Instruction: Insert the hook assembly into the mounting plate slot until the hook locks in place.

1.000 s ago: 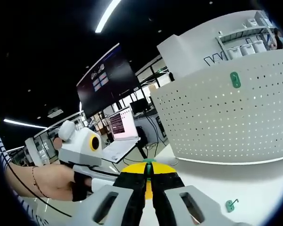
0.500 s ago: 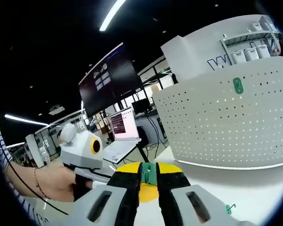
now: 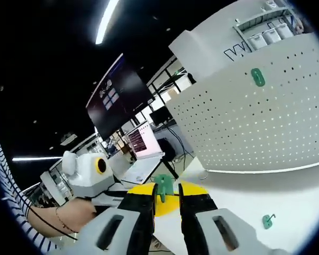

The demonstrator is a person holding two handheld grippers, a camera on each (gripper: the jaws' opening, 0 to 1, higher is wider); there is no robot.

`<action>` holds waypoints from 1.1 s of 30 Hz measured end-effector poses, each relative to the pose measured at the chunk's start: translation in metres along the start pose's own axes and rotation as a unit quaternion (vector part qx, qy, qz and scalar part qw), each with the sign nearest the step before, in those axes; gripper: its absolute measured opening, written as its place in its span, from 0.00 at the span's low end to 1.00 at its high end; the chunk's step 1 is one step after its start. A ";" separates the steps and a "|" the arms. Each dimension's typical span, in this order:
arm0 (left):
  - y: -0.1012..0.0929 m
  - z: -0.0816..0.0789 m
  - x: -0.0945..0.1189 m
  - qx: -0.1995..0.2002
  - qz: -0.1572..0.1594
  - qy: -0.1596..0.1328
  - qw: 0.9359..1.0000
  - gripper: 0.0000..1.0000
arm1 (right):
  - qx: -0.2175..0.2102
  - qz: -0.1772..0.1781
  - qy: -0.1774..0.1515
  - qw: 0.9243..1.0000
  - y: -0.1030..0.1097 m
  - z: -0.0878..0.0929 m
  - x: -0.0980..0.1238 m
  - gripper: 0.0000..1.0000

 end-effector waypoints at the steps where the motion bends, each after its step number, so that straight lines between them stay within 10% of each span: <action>1: 0.000 0.000 0.000 0.000 0.001 -0.002 1.000 0.01 | 0.000 -0.002 0.002 1.000 0.002 0.001 -0.001 0.13; 33: -0.005 0.008 -0.003 -0.003 0.024 0.005 1.000 0.03 | 0.023 0.027 0.019 0.999 -0.001 0.015 -0.008 0.00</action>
Point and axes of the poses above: the point that each gripper's makers call its tool centre point, and the gripper's own axes: x roughly backward along the fingers, y roughly to its left, z roughly out of its underside, the point moved 6 cm from there along x, roughly backward along the fingers, and after that the axes turned 3 degrees about y, right-handed, at the moved point
